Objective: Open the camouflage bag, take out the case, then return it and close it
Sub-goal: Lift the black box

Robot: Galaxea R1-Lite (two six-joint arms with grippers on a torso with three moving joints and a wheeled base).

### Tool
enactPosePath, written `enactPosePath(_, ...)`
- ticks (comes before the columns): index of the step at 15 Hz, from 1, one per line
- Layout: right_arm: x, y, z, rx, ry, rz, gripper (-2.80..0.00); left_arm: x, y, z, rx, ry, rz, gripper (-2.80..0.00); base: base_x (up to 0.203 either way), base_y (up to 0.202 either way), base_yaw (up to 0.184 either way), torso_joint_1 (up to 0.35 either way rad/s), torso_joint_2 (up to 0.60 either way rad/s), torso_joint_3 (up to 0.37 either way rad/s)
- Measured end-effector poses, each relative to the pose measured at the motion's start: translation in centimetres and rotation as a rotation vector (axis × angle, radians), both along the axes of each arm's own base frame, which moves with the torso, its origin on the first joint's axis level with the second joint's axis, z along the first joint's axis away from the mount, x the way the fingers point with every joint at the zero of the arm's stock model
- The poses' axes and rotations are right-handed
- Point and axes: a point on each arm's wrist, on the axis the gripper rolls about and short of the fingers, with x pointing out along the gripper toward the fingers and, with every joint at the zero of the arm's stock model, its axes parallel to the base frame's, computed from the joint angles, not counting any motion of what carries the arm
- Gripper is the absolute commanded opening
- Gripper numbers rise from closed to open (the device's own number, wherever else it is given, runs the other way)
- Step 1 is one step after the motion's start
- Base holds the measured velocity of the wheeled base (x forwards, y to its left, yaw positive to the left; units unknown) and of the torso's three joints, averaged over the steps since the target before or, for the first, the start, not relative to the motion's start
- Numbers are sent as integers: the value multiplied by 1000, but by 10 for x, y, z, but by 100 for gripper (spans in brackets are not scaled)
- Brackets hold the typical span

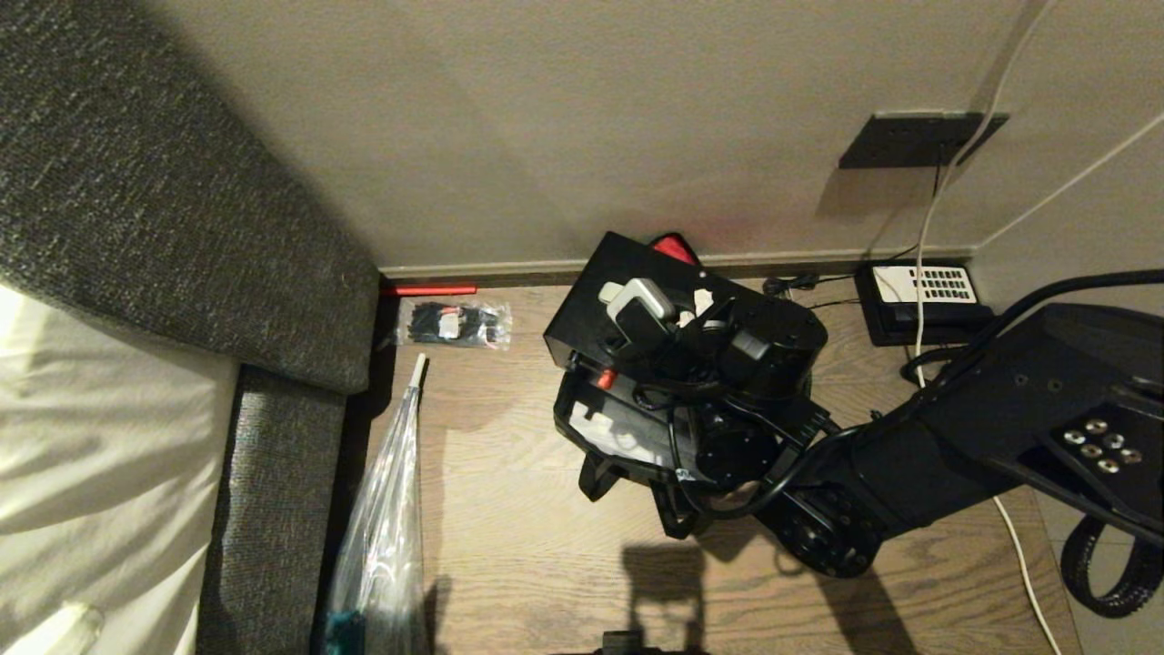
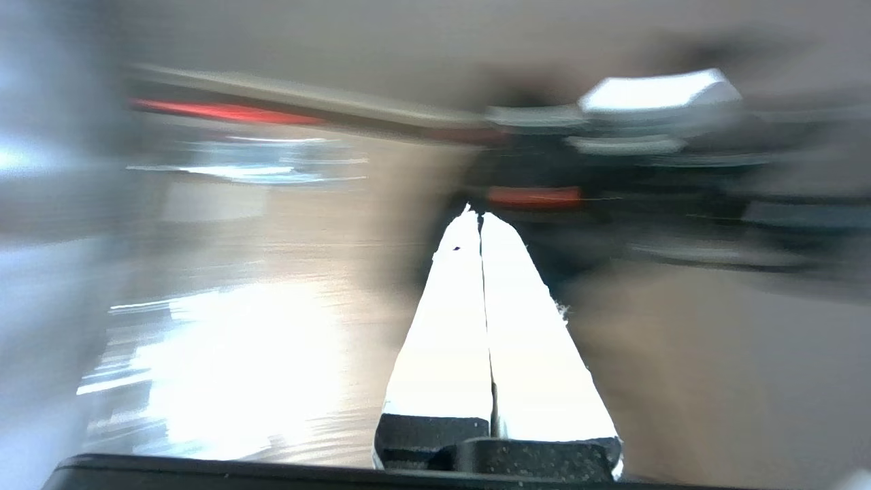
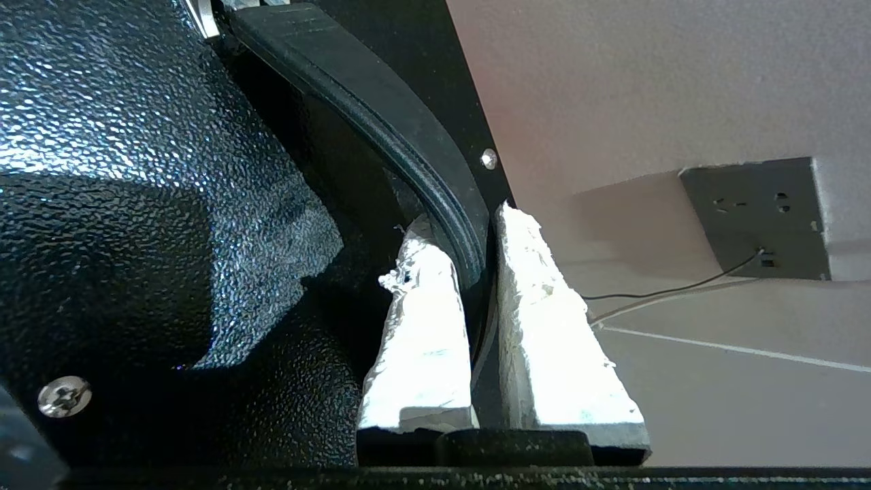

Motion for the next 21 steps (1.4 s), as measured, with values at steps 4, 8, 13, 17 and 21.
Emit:
enactPosePath(4, 1, 0, 1, 4, -5, -2, -280, 1, 9, -38, 302, 260, 449, -280, 0, 0, 0, 0, 0, 0)
enactPosePath(8, 3, 1, 2, 7, -8, -4, -280, -2, 10, -55, 368, 416, 479, -280, 0, 0, 0, 0, 0, 0)
enactPosePath(13, 4, 1, 0, 4, -5, -6, -280, -5, 10, -61, 373, 482, 460, -280, 0, 0, 0, 0, 0, 0)
enactPosePath(17, 5, 1, 1, 4, -5, -8, -280, -5, 10, -61, 373, 481, 455, -280, 0, 0, 0, 0, 0, 0)
enactPosePath(21, 5, 1, 1, 6, -7, -7, -280, -8, 10, -61, 392, 416, 341, -280, 0, 0, 0, 0, 0, 0)
